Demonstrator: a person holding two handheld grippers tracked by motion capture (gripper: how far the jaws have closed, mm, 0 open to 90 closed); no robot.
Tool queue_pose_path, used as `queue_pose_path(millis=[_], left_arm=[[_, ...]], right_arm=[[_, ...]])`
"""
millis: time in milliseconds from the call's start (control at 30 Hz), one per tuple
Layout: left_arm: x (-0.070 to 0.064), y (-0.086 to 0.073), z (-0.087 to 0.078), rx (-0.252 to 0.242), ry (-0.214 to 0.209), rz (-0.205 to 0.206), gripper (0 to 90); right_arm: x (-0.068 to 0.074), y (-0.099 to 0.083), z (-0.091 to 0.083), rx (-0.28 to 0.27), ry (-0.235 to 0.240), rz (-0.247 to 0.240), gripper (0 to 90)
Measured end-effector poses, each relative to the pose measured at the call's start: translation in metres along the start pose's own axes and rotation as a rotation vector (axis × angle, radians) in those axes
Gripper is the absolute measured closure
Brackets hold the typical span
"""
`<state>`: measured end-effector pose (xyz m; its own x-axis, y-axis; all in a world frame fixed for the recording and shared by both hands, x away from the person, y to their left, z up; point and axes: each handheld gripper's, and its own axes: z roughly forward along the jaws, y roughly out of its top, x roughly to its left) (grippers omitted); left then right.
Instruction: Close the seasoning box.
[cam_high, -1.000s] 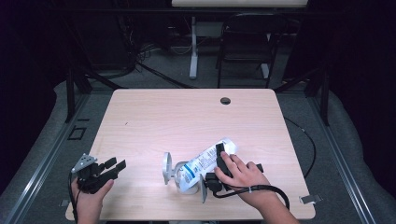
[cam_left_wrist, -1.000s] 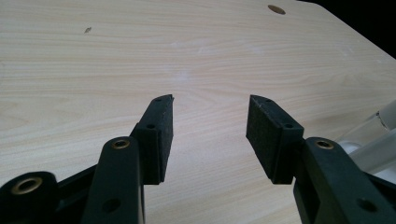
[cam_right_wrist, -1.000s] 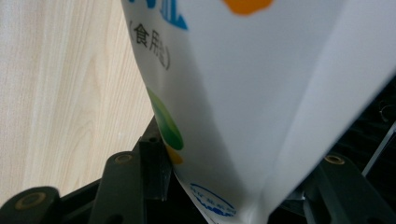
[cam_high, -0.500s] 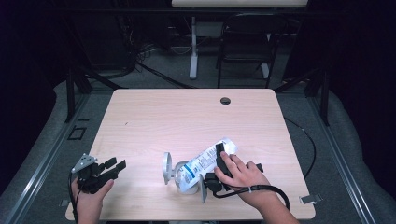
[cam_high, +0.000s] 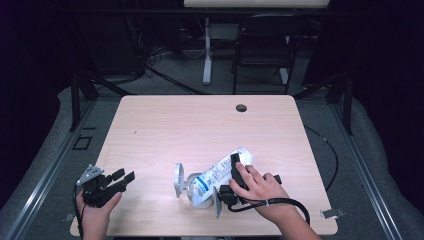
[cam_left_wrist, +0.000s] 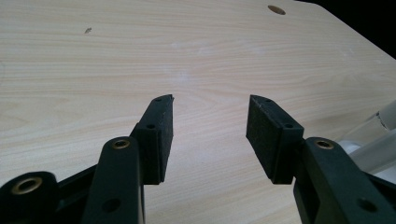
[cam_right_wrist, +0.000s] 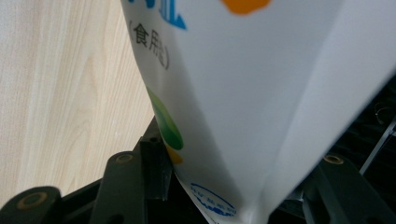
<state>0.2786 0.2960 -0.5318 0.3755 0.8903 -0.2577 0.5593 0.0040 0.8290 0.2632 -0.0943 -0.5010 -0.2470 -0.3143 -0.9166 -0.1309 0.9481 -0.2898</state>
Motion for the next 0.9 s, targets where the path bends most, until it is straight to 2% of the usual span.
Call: queue_pose_path(millis=[400, 567, 667, 900], left_arm=[[0.0006, -0.0005, 0.0003, 0.005, 0.0, -0.001, 51.7], [0.0006, -0.0005, 0.0004, 0.006, 0.001, 0.001, 51.7], [0.0006, -0.0004, 0.0003, 0.005, 0.0, 0.001, 51.7], [0.0009, -0.0005, 0.0001, 0.005, 0.0, -0.002, 51.7]], right_arm=[[-0.0012, 0.0014, -0.0012, 0.016, -0.003, -0.017, 49.5], [-0.0013, 0.0014, -0.001, 0.014, -0.003, -0.018, 49.7], [-0.0002, 0.0007, 0.0005, -0.005, 0.0, -0.003, 49.7], [-0.0009, 0.0012, -0.0008, 0.007, -0.007, -0.019, 49.9]])
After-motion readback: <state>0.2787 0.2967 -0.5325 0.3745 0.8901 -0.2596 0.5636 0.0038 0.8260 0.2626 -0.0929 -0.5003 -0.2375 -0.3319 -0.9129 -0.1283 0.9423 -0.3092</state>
